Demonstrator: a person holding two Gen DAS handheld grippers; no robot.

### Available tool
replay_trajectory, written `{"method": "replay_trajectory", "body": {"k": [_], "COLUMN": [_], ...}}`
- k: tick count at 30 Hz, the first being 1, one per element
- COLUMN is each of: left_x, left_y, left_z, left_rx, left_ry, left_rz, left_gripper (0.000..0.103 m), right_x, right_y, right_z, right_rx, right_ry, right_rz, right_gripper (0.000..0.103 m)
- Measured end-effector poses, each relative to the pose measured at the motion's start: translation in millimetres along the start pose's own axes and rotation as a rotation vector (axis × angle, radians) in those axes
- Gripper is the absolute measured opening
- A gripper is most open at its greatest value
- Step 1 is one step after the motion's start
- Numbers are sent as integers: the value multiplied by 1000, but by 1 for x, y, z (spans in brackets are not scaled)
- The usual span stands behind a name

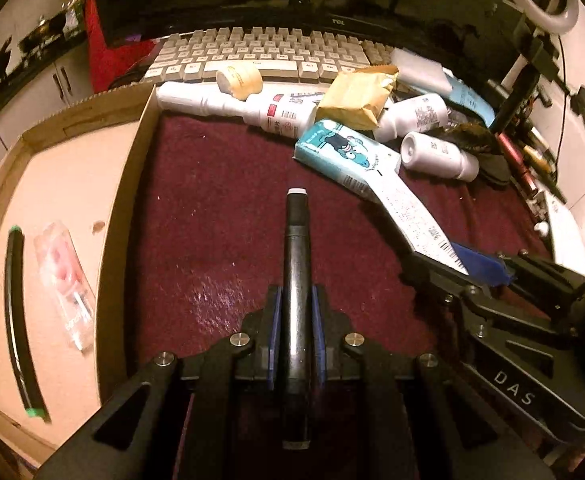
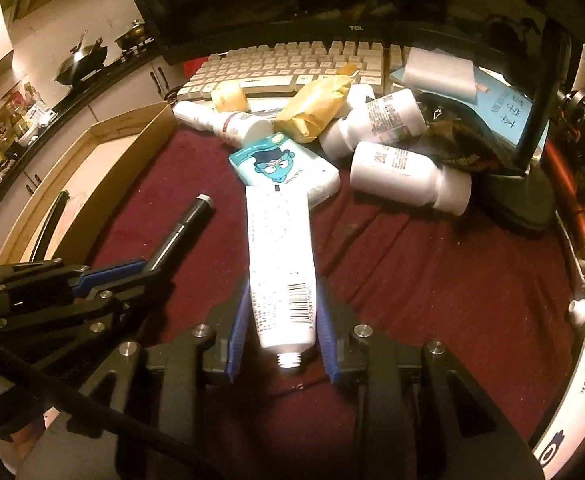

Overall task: Organize objects
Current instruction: 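Carry the marker in the left gripper to the tray while the right gripper carries the white tube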

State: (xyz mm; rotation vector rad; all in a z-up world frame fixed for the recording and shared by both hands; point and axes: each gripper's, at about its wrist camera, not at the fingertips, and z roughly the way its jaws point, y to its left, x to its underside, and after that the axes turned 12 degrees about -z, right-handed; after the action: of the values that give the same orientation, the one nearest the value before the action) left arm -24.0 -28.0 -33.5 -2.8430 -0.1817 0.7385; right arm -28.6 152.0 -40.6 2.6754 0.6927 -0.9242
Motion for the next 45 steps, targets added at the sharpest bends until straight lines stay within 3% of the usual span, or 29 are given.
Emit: {"method": "replay_trajectory", "body": {"k": [22, 33, 45], "left_x": [8, -10, -46], "left_y": [17, 55, 121], "left_z": [-38, -77, -89], "left_rx": [81, 121, 87], "left_ry": [-32, -99, -157], "left_rz": [-62, -154, -293], "left_gripper": [12, 12, 12], "right_x": [-5, -23, -57], "right_y": [22, 51, 85], "right_z": [-15, -23, -4], "right_rx": [-39, -114, -184], "right_ry": [-54, -111, -115], "right_rz": [10, -46, -114], "right_gripper": [29, 29, 29]}}
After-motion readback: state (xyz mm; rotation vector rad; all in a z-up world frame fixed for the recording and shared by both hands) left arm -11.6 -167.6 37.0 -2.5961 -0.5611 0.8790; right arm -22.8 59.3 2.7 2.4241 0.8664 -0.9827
